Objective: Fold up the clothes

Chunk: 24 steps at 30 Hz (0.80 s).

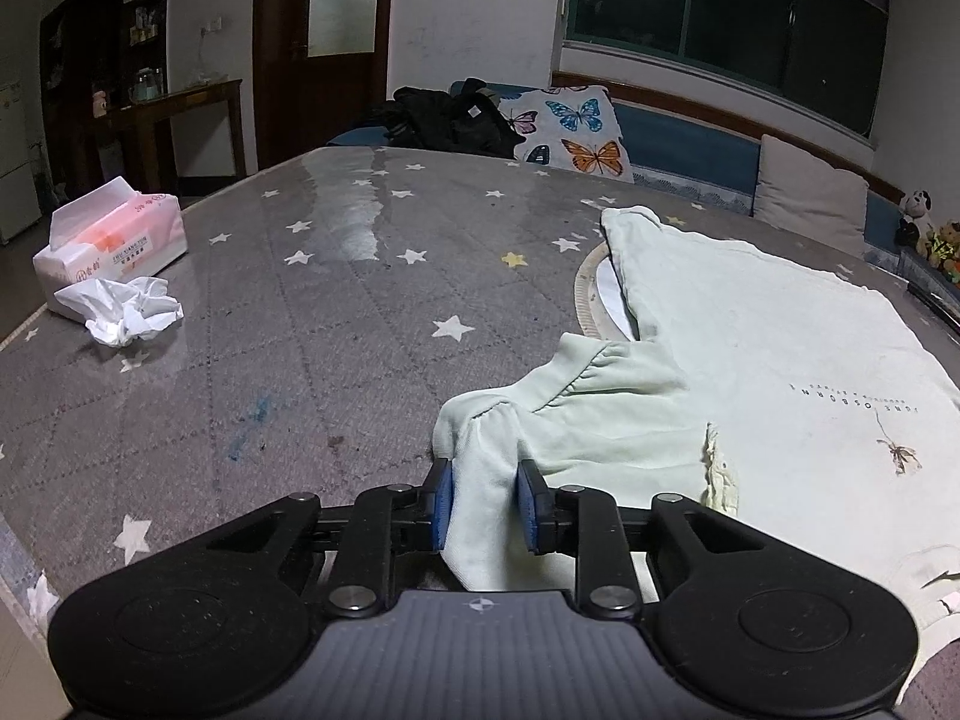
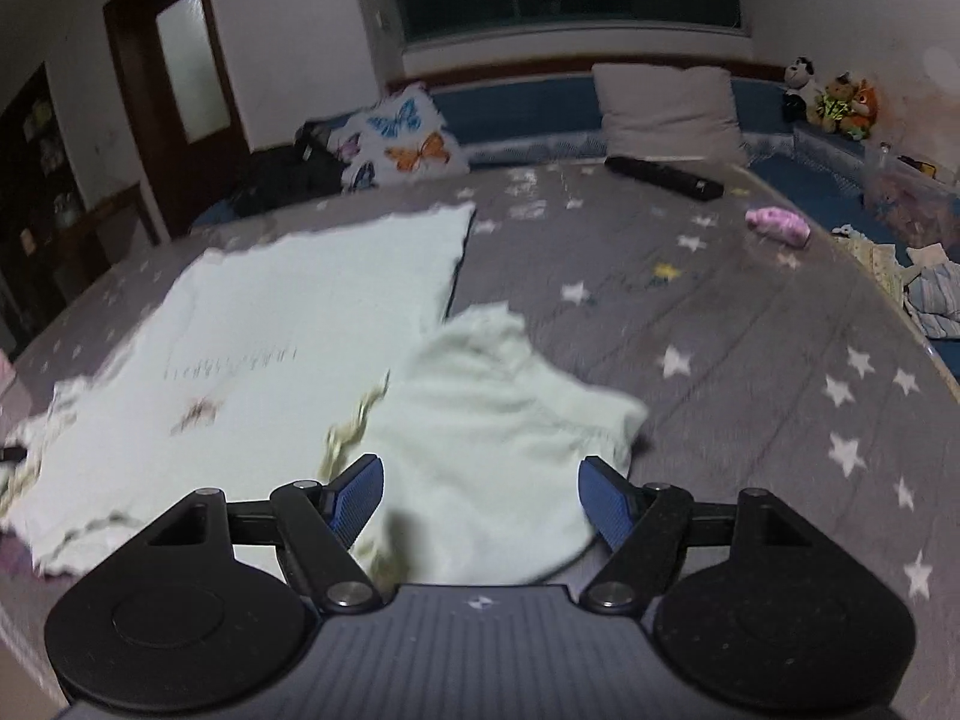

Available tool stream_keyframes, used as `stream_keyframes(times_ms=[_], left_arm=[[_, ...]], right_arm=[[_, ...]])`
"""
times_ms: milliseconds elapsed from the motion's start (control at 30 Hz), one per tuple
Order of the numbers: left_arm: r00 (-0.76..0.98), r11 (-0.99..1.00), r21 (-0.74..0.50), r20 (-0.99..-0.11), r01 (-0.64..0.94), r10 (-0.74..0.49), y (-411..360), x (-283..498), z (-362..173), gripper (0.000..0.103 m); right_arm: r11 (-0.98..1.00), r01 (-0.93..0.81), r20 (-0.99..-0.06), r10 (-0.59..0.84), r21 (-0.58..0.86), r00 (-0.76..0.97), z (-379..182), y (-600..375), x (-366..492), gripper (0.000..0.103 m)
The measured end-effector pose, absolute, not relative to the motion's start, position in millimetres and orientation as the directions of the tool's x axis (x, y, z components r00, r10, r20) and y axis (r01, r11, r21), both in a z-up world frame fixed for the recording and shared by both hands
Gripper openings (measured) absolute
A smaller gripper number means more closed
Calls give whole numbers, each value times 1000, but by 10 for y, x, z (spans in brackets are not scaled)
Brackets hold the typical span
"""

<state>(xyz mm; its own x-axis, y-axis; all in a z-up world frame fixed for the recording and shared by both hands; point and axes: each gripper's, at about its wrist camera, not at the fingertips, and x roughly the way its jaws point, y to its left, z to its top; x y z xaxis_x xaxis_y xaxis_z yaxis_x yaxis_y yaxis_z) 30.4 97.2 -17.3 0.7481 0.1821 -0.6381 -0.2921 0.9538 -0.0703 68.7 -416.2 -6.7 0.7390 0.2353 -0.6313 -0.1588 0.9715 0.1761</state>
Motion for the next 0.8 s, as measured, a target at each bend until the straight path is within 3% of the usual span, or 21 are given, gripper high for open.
stream_keyframes(times_ms=[167,233,300,567,667,733,800], left_arm=[[748,955,-63,-638,-290,185,973,316,-179,27],[745,955,-60,-641,-290,186,973,326,-174,27],[741,956,-54,-644,-290,189,970,335,-168,29],[761,960,-41,-619,-278,194,894,310,-9,55],[779,967,-48,-603,-249,170,802,300,69,63],[791,974,-51,-594,-220,148,716,302,113,67],[802,981,-51,-585,-185,121,608,318,146,69]], right_arm=[[968,-123,-644,238,220,727,-164,-4260,895,71],[970,-81,-653,213,228,727,-219,-4334,914,59],[972,-48,-652,191,231,734,-215,-4391,876,59],[977,41,-628,103,210,771,-193,-4509,831,59],[976,59,-635,89,209,768,-234,-4509,858,54],[976,72,-639,80,207,765,-261,-4509,876,30],[974,90,-642,67,209,763,-274,-4532,878,20]])
